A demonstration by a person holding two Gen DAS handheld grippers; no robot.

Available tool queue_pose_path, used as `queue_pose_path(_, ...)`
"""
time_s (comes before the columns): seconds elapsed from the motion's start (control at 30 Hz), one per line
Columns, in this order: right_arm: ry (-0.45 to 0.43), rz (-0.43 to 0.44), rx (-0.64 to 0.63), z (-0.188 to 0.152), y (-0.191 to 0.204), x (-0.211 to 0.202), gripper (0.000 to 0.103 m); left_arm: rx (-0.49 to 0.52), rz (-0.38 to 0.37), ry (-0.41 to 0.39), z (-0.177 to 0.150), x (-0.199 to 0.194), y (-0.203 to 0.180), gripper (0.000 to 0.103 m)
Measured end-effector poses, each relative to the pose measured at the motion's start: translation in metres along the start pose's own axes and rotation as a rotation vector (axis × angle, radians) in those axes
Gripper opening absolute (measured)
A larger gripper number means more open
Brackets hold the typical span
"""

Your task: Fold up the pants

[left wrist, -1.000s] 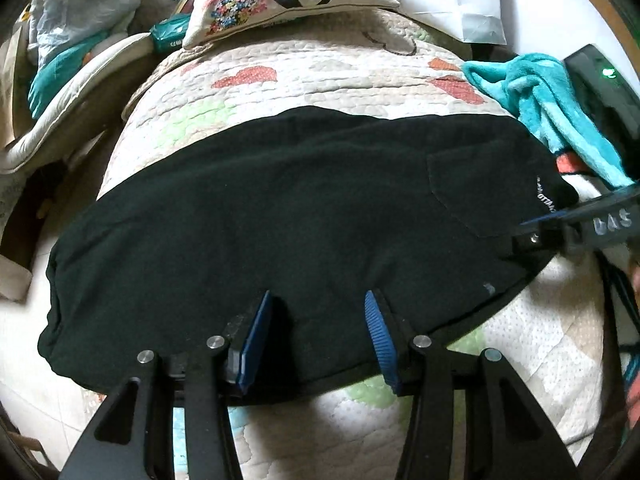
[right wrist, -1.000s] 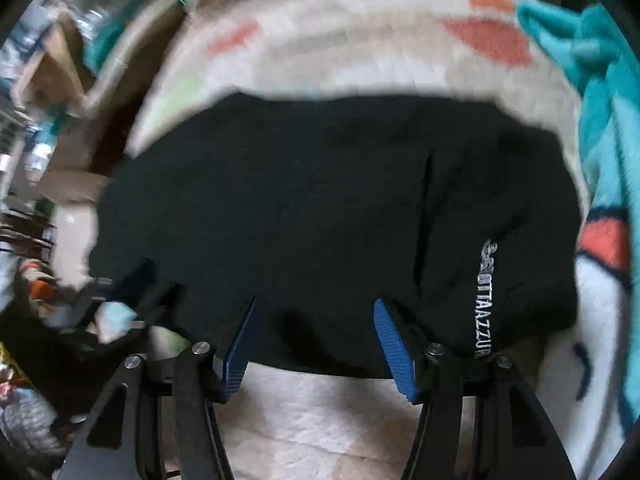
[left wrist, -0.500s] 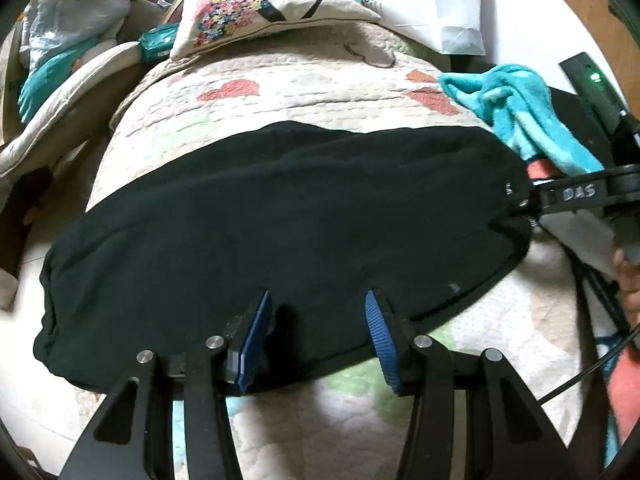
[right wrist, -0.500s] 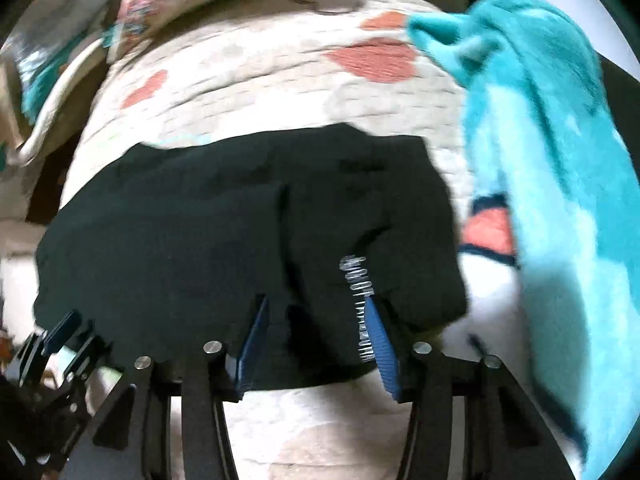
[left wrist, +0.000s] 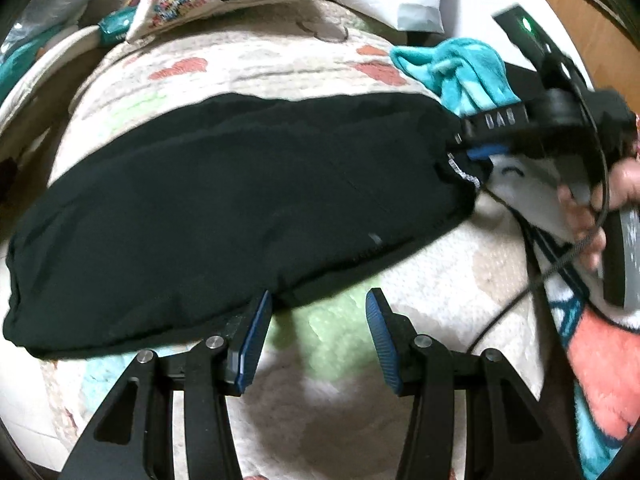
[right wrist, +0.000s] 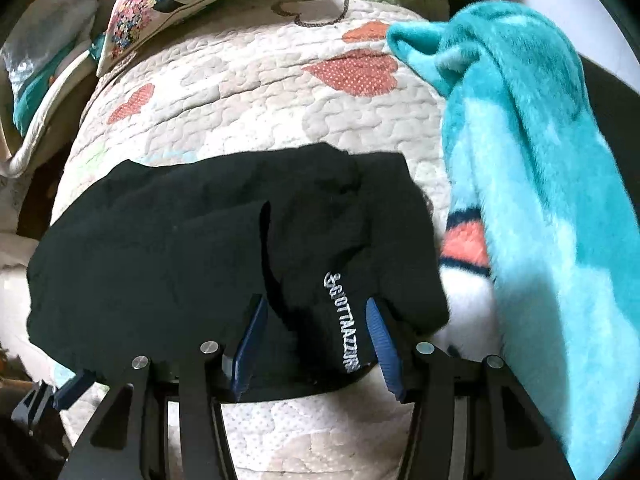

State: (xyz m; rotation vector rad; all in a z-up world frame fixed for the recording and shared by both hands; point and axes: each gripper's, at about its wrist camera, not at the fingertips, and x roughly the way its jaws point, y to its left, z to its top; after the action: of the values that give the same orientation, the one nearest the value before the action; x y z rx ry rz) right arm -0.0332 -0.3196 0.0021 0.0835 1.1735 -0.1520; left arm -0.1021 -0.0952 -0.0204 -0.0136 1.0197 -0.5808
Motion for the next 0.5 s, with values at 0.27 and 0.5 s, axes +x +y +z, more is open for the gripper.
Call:
queue_pose_path(0.27, -0.061, 0.021, 0.051, 0.024, -0.016, -0.020, 0.056, -0.004, -0.027, 0.034, -0.006, 0.003, -0.004, 0.048)
queue_pose_path(0.5, -0.086, 0.041, 0.119, 0.048, -0.037, -0.024, 0.060, -0.027, -0.026, 0.041, -0.004, 0.005, 0.001, 0.048)
